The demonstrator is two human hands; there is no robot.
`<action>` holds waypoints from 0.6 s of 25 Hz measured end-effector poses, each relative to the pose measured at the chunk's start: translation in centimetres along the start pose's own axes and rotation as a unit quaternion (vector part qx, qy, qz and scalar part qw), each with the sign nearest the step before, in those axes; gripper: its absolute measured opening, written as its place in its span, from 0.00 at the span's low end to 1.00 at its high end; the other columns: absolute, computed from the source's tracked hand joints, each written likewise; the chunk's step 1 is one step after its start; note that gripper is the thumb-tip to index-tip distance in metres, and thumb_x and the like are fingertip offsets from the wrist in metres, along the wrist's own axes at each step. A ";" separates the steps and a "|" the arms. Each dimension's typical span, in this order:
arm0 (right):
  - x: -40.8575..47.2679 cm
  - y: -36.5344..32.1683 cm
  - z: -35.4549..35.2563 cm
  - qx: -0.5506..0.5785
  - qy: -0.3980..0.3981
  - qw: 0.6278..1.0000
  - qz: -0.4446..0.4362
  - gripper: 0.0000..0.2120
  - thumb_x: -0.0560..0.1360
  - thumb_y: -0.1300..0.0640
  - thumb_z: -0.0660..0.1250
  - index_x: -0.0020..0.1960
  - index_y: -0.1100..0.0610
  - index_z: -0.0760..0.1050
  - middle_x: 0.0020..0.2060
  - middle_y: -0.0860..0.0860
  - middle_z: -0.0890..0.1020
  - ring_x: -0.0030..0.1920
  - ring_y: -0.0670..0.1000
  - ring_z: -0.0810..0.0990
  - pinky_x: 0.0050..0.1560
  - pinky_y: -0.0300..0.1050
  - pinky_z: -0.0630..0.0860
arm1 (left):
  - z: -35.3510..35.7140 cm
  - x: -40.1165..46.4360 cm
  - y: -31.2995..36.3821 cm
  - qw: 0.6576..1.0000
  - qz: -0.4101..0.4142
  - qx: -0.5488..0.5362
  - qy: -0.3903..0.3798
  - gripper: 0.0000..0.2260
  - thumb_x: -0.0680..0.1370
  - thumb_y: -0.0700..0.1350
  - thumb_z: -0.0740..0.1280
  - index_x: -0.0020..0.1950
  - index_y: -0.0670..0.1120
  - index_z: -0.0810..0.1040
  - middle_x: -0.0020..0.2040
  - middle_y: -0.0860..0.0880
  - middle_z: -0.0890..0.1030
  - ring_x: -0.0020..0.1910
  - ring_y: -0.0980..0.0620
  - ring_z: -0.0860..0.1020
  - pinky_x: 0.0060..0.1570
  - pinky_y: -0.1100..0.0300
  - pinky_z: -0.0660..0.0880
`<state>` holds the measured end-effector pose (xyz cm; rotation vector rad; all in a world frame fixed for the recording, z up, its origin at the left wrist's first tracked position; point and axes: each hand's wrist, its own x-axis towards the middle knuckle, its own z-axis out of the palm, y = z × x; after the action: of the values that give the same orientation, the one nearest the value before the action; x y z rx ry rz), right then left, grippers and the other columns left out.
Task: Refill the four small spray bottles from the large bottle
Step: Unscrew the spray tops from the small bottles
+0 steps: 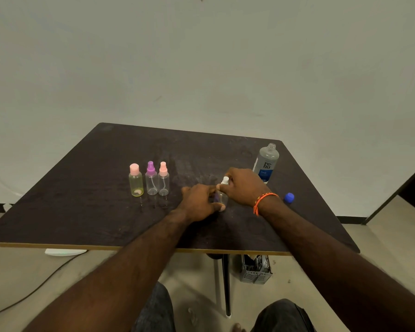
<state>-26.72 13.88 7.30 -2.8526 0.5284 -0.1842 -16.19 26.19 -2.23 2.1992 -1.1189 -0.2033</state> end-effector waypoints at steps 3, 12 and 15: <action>-0.1 0.0 -0.4 0.023 -0.016 1.000 -0.014 0.10 0.77 0.53 0.67 0.55 0.57 0.79 0.50 0.53 0.82 0.50 0.54 0.80 0.53 0.51 0.79 | 0.1 0.1 0.0 1.000 -0.009 0.000 -0.004 0.16 0.73 0.62 0.74 0.55 0.56 0.81 0.48 0.60 0.84 0.55 0.56 0.79 0.56 0.50 0.58; 0.0 -0.3 0.0 0.031 -0.001 0.999 0.020 0.16 0.76 0.45 0.69 0.58 0.55 0.77 0.52 0.52 0.82 0.51 0.53 0.80 0.53 0.51 0.79 | -0.7 -0.4 1.5 1.000 -0.017 -0.014 -0.010 0.25 0.72 0.61 0.76 0.65 0.54 0.76 0.56 0.57 0.82 0.57 0.57 0.76 0.61 0.47 0.62; 0.0 -0.7 -0.5 0.032 -0.008 0.999 0.002 0.15 0.75 0.56 0.70 0.61 0.55 0.77 0.58 0.54 0.81 0.57 0.55 0.79 0.59 0.52 0.77 | -1.2 -0.5 1.6 0.999 -0.005 -0.019 0.040 0.17 0.73 0.62 0.75 0.56 0.57 0.78 0.49 0.60 0.82 0.55 0.57 0.78 0.61 0.47 0.64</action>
<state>-26.56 14.36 7.98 -2.7891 0.5169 -0.1748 -17.08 26.42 -0.38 2.1598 -1.0534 -0.1392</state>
